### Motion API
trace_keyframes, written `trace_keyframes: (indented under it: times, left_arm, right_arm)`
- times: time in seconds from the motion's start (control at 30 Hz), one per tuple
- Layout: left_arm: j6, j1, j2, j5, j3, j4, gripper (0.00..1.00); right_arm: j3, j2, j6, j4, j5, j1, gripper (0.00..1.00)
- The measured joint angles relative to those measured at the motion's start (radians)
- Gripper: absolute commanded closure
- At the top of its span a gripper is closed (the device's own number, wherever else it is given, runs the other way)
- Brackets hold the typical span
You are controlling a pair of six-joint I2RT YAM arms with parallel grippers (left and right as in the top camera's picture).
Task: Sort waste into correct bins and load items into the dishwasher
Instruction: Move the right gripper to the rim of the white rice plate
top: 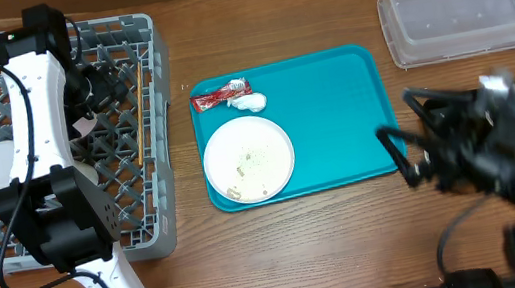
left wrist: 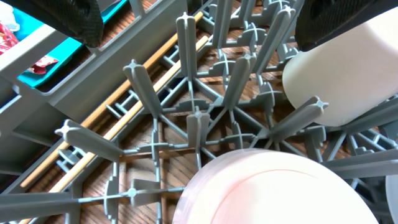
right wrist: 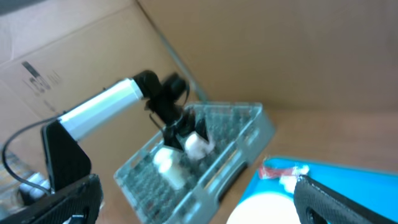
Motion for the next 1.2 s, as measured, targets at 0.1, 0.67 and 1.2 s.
trace_keyframes:
  times: [0.1, 0.67, 1.2]
  left_arm:
    - [0.0, 0.0, 0.0, 0.0, 0.0, 0.003, 0.0]
    - [0.0, 0.0, 0.0, 0.0, 0.0, 0.005, 0.0]
    - [0.0, 0.0, 0.0, 0.0, 0.0, 0.005, 0.0]
  right_arm:
    - [0.193, 0.187, -0.13, -0.256, 0.001, 0.067, 0.01]
    - [0.719, 0.893, -0.397, -0.726, 0.658, 0.832, 0.0]
    - [0.719, 1.228, -0.402, -0.612, 0.563, 0.908, 0.45]
